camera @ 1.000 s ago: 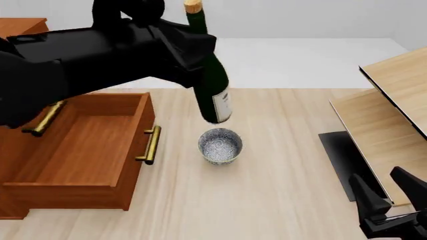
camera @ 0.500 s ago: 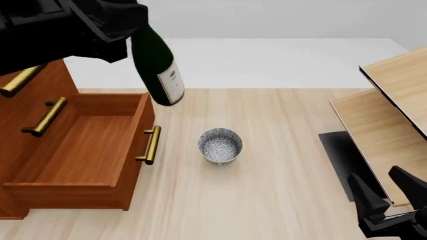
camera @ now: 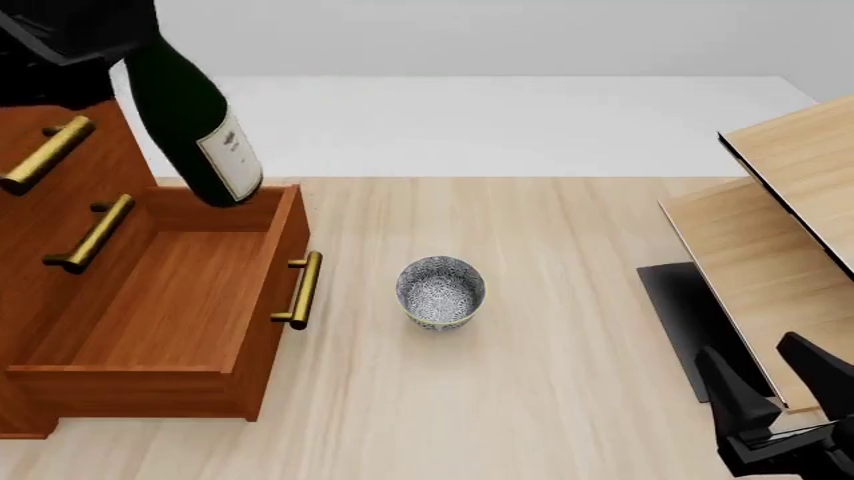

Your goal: Put the wine bottle in the bottom drawer of the cabinet.

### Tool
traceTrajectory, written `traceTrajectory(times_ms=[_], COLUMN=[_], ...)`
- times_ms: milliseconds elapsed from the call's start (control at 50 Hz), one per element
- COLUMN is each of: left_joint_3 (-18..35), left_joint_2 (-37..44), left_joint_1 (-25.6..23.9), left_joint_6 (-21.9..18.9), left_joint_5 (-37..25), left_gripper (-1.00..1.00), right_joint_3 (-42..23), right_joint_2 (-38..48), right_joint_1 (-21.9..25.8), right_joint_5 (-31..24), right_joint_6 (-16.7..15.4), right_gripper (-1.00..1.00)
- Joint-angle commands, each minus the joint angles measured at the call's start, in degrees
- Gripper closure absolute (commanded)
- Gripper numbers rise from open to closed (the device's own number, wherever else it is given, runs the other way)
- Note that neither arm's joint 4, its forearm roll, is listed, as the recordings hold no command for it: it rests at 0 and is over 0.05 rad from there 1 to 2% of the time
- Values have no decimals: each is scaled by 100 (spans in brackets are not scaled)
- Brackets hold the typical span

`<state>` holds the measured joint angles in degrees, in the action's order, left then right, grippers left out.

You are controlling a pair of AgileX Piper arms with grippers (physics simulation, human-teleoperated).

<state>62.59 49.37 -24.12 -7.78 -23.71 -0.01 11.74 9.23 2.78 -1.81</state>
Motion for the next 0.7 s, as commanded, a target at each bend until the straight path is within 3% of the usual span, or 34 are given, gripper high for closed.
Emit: traceTrajectory(times_ms=[20, 220, 360, 680, 700], left_joint_3=[-84, -190, -335, -441, -508], left_joint_2=[-342, -412, -353, -169, -166], left_joint_1=[399, 637, 655, 772, 821], left_joint_6=[-35, 202, -80, -69, -249], left_joint_5=[-304, -541, -599, -746, -718], left_gripper=[100, 100, 100, 100, 100], right_joint_3=[0, 0, 0, 0, 0], right_joint_2=[-7, 31, 50, 78, 55], right_joint_1=[39, 56, 48, 55, 55], right_joint_5=[-6, 43, 57, 60, 39], right_joint_6=[14, 17, 12, -2, -1], right_gripper=[-100, -100, -100, -100, -100])
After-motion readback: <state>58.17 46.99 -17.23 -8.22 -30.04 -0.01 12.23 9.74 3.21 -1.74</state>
